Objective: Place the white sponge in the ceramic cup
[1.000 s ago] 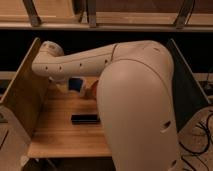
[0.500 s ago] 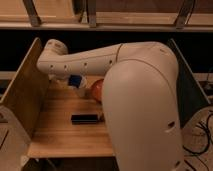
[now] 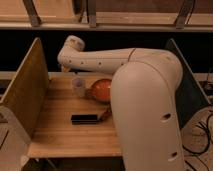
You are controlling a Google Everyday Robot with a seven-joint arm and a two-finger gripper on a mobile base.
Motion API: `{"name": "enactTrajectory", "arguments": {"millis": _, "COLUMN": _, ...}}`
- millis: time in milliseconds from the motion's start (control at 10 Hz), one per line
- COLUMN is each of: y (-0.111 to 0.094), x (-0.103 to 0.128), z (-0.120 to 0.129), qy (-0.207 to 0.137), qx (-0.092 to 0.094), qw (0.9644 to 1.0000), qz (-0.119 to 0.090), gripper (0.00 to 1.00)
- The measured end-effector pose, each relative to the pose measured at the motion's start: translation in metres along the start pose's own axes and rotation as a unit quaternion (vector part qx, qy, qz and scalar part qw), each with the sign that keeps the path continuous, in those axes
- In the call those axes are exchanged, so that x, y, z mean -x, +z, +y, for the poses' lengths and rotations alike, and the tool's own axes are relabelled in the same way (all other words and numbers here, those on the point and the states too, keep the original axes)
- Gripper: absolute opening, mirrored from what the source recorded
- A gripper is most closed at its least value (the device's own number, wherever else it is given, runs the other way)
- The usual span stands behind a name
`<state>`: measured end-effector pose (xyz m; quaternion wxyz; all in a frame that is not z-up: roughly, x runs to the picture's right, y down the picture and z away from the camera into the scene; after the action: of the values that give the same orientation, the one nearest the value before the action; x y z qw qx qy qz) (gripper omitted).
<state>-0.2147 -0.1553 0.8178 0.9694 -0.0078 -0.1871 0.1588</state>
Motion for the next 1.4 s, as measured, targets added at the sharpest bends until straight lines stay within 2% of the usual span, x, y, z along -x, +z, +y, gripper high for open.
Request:
{"name": "enactTrajectory", "arguments": {"millis": 100, "y": 0.011, "x": 0.000, "z": 0.001, "qy": 0.016, "qx": 0.003, "qw": 0.9994, "qz": -0.029, "gripper": 0.00}}
{"name": "enactTrajectory", "arguments": {"millis": 200, "y": 0.020, "x": 0.003, "z": 0.009, "qy": 0.021, "qx": 0.011, "qw": 0.9987, "qz": -0.046, "gripper": 0.00}}
{"name": "enactTrajectory", "arguments": {"millis": 300, "y": 0.029, "x": 0.005, "z": 0.020, "qy": 0.020, "qx": 0.021, "qw": 0.9981, "qz": -0.054, "gripper": 0.00}}
{"name": "enactTrajectory", "arguments": {"millis": 500, "y": 0.041, "x": -0.009, "z": 0.039, "qy": 0.027, "qx": 0.045, "qw": 0.9976, "qz": -0.046, "gripper": 0.00}}
{"name": "enactTrajectory", "arguments": {"millis": 800, "y": 0.046, "x": -0.028, "z": 0.052, "qy": 0.044, "qx": 0.064, "qw": 0.9966, "qz": -0.027, "gripper": 0.01}}
{"name": "enactTrajectory", "arguments": {"millis": 1000, "y": 0.044, "x": -0.040, "z": 0.049, "qy": 0.059, "qx": 0.066, "qw": 0.9959, "qz": -0.018, "gripper": 0.05}}
{"name": "enactTrajectory", "arguments": {"millis": 1400, "y": 0.045, "x": -0.038, "z": 0.051, "qy": 0.059, "qx": 0.068, "qw": 0.9958, "qz": -0.019, "gripper": 0.05}}
